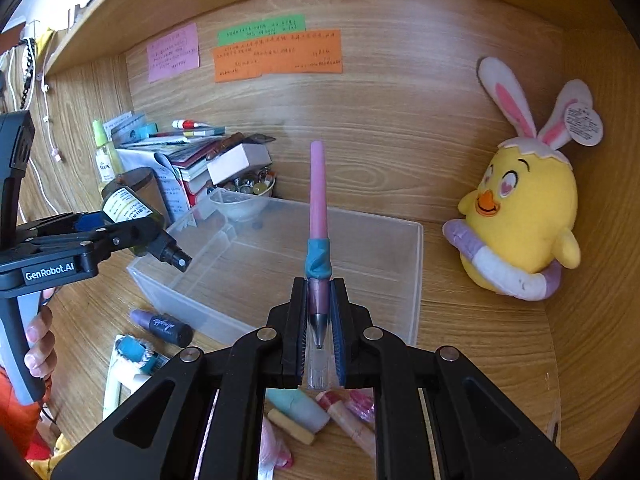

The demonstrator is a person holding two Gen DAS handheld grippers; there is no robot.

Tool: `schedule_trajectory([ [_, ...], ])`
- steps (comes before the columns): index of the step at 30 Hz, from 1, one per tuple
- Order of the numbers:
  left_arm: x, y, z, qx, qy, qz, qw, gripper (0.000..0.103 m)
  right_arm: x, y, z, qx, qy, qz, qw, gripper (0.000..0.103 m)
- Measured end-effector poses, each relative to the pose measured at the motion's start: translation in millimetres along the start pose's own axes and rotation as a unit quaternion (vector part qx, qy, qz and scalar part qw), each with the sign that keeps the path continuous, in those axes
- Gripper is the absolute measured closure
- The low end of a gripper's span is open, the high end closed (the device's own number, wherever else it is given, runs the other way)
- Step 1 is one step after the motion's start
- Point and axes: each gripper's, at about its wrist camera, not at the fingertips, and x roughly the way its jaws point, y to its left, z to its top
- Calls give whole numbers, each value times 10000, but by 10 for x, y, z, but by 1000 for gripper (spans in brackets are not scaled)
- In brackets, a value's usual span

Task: Organize objects
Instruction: 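Carry the green bottle and pink pen into the clear box and release both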

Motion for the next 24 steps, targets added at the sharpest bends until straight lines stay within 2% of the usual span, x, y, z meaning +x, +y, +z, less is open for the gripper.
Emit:
schedule_trajectory([
  [4,246,-24,4,29,394,-54,9992,39,232,-48,19,33,314,117,9994,93],
  [8,324,-135,-2,291,434,65,9986,39,426,-71,0,47,585,130,9982,93],
  [11,397,-185,1,354,598,-115,9975,39,542,-78,-20,52,754,159,9970,93],
  [14,485,-215,-1,436,692,-23,9966,39,631,-72,-45,29,893,204,9958,93],
  [24,524,-267,-28,509,922,-166,9943,38,646,-41,-20,-49,978,154,9951,92],
])
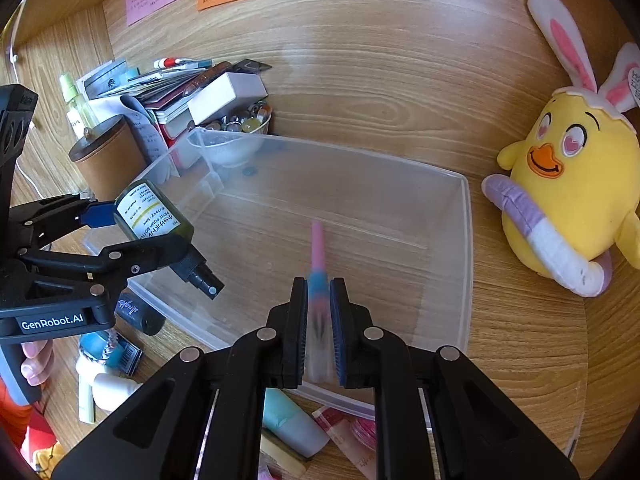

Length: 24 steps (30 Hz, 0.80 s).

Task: Organize objects
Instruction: 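Carry the green bottle and pink pen into the clear box and release both, then grasp the pale green tube with the left tool while the right tool grasps the beige concealer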

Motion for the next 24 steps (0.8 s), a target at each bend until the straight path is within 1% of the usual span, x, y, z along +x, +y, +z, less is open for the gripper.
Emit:
schedule_trajectory([
  [2,-40,23,-4,-45,-7,-68,10000,36,-38,7,-20,-10,-18,-34,10000,86],
  [4,-95,36,-10,-67,-65,-65,9999,30,-84,14,-34,-7,-77,-58,10000,73],
  [8,-276,65,-38,-71,-219,-72,9997,19,-264,37,-87,-49,-278,-117,9995,64],
  [10,-387,86,-71,-55,-307,-64,9995,12,-354,35,-116,-24,-374,-113,9992,55],
  [14,-611,144,-195,-41,-450,82,9989,6,-576,20,-220,-17,-596,-268,9979,48],
  [16,-701,178,-289,-51,-495,189,9986,4,-658,-1,-281,45,-674,-318,9972,39],
  [18,-744,204,-382,-70,-492,272,9984,3,-706,-19,-345,93,-706,-355,9968,37],
  [21,-763,248,-569,-82,-382,420,9984,3,-761,-45,-484,126,-708,-447,9964,36],
  [24,-723,281,-779,-167,-151,537,9983,3,-790,-102,-650,228,-658,-473,9964,36],
])
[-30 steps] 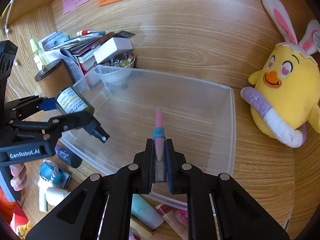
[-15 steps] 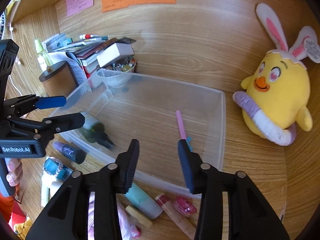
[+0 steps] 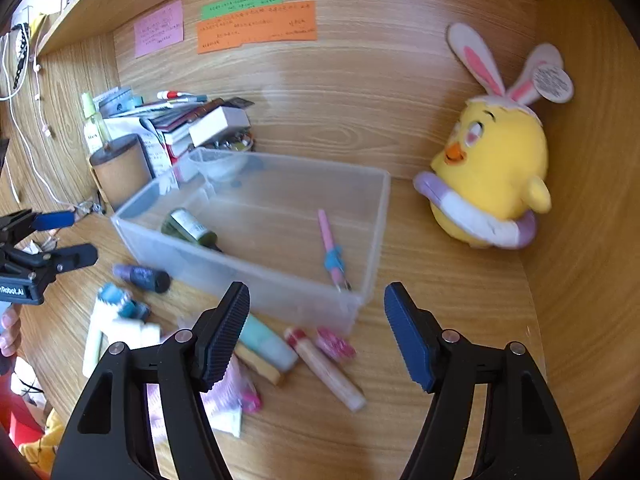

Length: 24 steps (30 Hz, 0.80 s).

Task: Organize objects
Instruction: 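Grasp the pale green tube with the left tool while the right tool grasps the beige concealer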

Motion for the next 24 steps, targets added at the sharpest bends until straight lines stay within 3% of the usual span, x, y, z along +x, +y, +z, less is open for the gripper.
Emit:
schedule_trajectory([
  [9,130,-37,-537,-254,554,-154,9980,3,178,-136,-409,134,511,-59,9986,38],
  [16,138,-106,-659,-129,470,109,9988,4,401,-186,-378,50,823,-123,9965,67],
  [24,107,84,-757,-283,595,199,9976,37,394,-172,-414,85,866,216,9960,82],
])
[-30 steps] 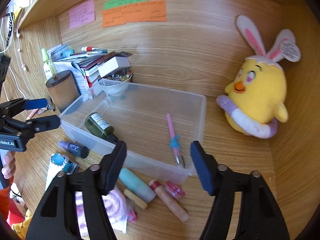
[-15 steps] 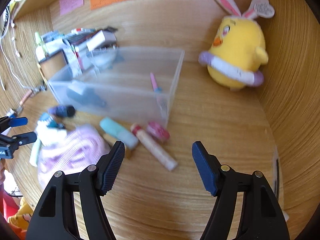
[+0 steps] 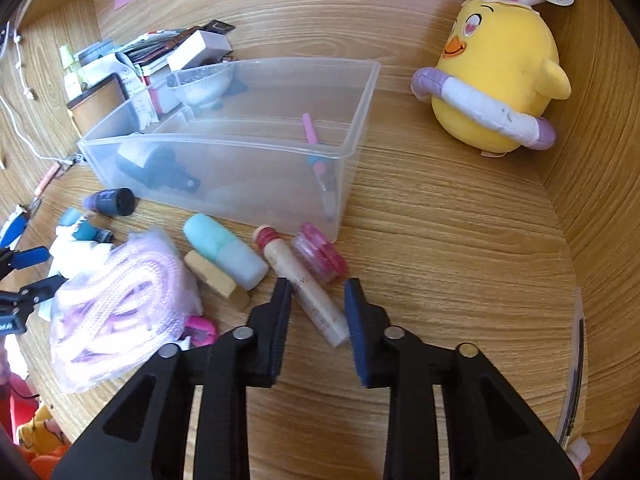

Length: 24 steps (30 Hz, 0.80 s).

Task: Organize objects
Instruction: 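Grasp the pale green tube with the left tool while the right tool grasps the beige concealer, then lower the pale green tube and beige concealer into the clear box and release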

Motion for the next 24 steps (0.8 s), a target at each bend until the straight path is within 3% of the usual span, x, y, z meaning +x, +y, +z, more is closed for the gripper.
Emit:
schedule_trajectory([
  [5,-56,85,-47,-48,-39,23,10000,51,-75,53,-115,-108,101,91,9998,89],
  [10,-82,95,-77,-72,-149,66,9998,71,-161,122,-258,-219,165,72,9996,89],
  [15,-113,105,-96,-17,-235,102,9997,86,-163,153,-181,-228,142,47,9996,89],
  [24,-141,153,-92,-73,-385,104,9992,88,28,270,-49,-380,210,-118,9990,88],
])
